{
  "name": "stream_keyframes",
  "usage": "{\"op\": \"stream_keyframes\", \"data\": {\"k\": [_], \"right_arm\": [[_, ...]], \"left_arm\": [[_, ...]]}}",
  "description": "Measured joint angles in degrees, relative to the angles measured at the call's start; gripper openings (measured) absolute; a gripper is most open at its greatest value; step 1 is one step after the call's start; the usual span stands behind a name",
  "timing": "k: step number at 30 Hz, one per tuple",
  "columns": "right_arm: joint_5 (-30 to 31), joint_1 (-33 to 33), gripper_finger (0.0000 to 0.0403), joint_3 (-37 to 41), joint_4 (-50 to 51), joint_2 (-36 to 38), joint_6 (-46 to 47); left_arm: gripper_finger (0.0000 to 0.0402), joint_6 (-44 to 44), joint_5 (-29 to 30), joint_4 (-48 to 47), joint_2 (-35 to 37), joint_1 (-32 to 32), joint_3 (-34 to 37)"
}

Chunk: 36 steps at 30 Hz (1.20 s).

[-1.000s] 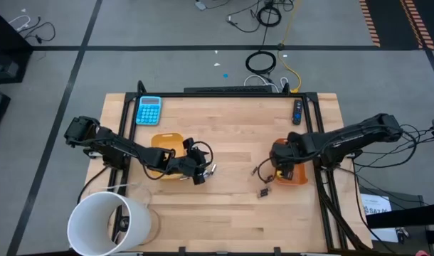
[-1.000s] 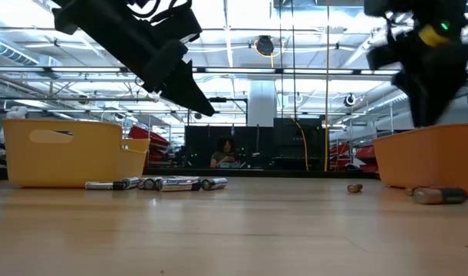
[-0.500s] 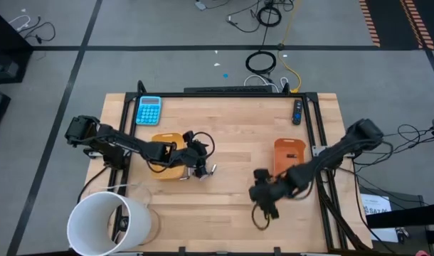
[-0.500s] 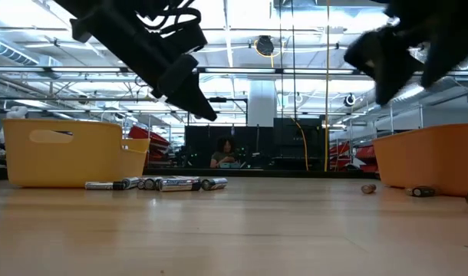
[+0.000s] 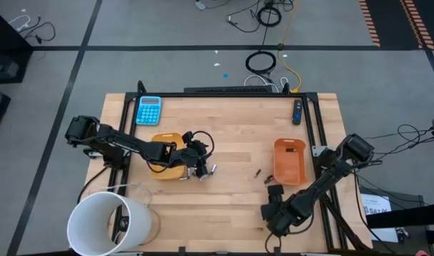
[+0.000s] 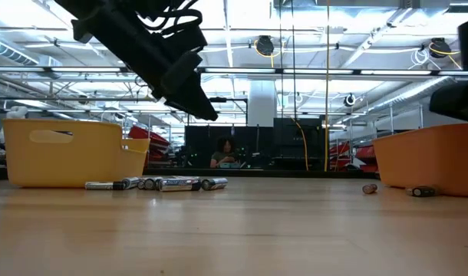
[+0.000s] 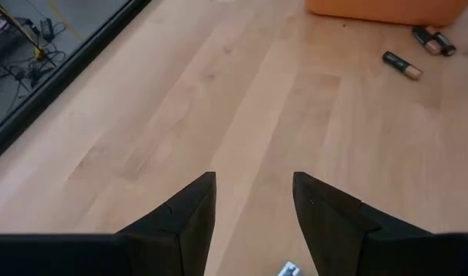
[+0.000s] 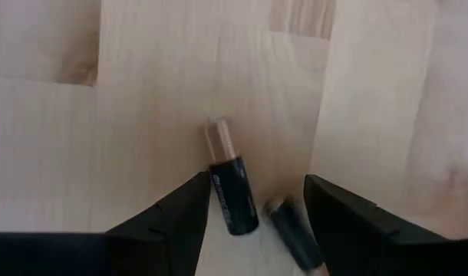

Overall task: Sort batteries
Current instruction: Put the black battery into the orange bin

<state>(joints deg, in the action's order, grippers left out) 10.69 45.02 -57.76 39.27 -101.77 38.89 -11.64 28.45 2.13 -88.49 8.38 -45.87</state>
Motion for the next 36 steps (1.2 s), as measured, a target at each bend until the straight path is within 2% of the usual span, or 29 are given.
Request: {"op": "stream_keyframes", "data": {"k": [6, 15, 22, 30, 34, 36], "right_arm": [[3.5, 1.8, 0.0205, -0.3, 2.8, -1.7, 0.9], [3.0, 1.2, 0.0196, 0.0, 1.5, -1.6, -6.7], [-4.9, -2.4, 0.0129, 0.1, -1.5, -1.7, -12.5], [-8.4, -6.8, 0.0025, 0.1, -2.0, -1.6, -19.7], [-8.3, -9.4, 0.0022, 0.2, -2.4, 0.0, -23.4], [-5.4, -11.3, 0.0022, 0.5, -2.2, 1.5, -24.5]], "left_arm": [[0.0184, -0.1, 0.0, 0.0, 0.0, 0.3, 0.0], [0.0184, 0.3, 0.0, 0.0, 0.0, 0.3, 0.0], [0.0184, 0.7, 0.0, 0.0, 0.0, 0.3, 0.0], [0.0184, 2.0, -0.1, -0.5, 0.0, 0.4, 0.0], [0.0184, 2.9, -0.6, -1.3, 0.0, 0.4, 0.0], [0.0184, 3.1, -0.7, -1.4, 0.0, 0.4, 0.0]]}}
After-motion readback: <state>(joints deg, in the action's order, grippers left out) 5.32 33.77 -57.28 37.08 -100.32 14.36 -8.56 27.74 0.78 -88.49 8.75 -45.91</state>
